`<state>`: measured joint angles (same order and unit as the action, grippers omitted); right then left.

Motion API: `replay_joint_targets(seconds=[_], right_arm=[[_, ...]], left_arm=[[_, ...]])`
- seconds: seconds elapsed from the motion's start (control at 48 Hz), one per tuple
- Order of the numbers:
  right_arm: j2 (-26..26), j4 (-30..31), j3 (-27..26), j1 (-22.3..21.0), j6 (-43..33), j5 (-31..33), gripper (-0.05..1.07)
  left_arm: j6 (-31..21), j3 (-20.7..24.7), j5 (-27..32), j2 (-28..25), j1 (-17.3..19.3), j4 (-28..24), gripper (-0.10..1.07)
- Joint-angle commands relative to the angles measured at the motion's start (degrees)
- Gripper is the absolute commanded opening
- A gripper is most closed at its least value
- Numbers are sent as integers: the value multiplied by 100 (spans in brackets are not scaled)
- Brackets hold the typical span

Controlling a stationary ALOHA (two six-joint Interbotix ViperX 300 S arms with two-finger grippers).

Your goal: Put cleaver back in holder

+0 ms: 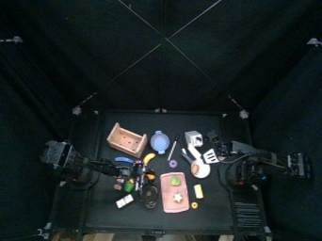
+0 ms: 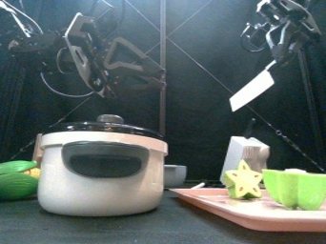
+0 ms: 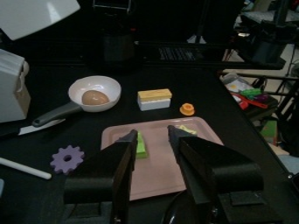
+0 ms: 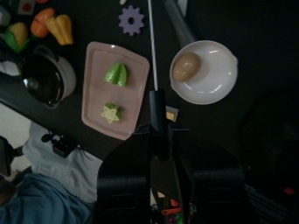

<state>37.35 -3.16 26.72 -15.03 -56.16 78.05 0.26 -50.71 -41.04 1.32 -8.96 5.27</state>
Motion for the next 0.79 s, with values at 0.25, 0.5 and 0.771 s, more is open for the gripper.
replay_joint_targets(seconds=[0.25, 0.5, 0.771], right_arm=[[-562, 9, -791, -360, 193, 791, 47], [-879, -237, -976, -1072, 905, 1169, 47], [-1143, -844, -861, -1837, 1494, 1178, 47]], left_arm=[[18, 88, -62, -53, 18, -9, 75], [18, 97, -62, -88, 9, -9, 75], [18, 97, -62, -97, 18, -9, 75]])
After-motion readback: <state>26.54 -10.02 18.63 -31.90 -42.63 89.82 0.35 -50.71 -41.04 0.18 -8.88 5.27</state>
